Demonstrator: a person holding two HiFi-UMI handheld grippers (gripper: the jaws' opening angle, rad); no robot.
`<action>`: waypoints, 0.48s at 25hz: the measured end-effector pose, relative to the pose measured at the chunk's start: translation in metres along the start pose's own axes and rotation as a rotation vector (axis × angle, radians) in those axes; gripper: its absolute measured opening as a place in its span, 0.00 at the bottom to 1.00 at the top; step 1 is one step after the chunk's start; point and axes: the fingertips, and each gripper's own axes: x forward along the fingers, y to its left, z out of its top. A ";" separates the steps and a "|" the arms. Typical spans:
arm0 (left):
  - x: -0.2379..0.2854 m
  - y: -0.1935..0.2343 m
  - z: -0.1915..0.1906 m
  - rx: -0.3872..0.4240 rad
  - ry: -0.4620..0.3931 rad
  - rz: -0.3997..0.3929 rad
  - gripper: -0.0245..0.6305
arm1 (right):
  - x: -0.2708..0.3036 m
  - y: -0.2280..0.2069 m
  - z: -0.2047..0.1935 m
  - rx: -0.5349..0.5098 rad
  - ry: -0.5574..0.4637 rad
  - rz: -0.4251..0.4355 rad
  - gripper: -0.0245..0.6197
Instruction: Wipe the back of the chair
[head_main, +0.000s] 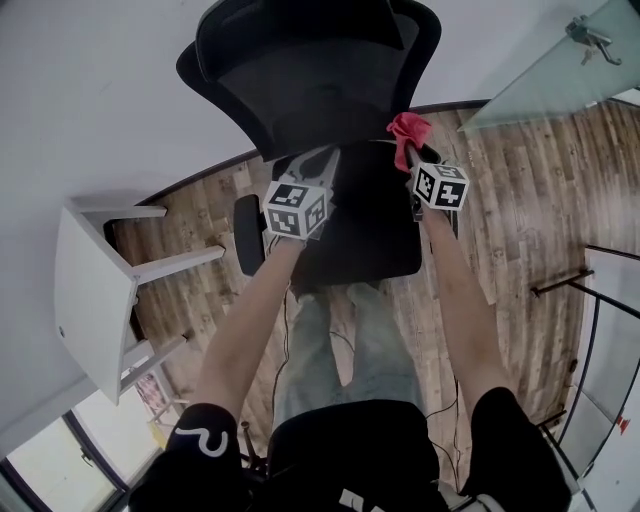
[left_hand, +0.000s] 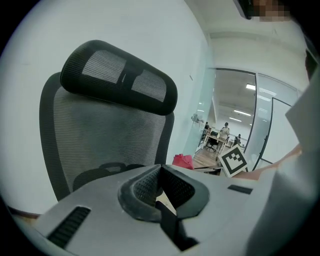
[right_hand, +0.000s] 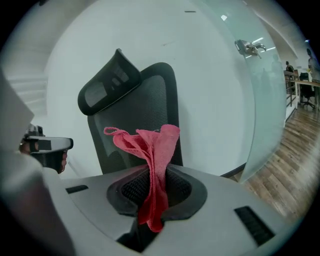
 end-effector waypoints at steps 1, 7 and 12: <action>-0.005 -0.002 0.004 -0.004 -0.001 0.001 0.07 | -0.007 0.010 0.001 -0.007 0.009 0.020 0.15; -0.043 -0.013 0.043 -0.022 -0.039 0.036 0.07 | -0.058 0.073 0.038 -0.044 -0.019 0.166 0.15; -0.098 -0.036 0.091 -0.027 -0.086 0.057 0.07 | -0.121 0.113 0.086 -0.053 -0.082 0.214 0.15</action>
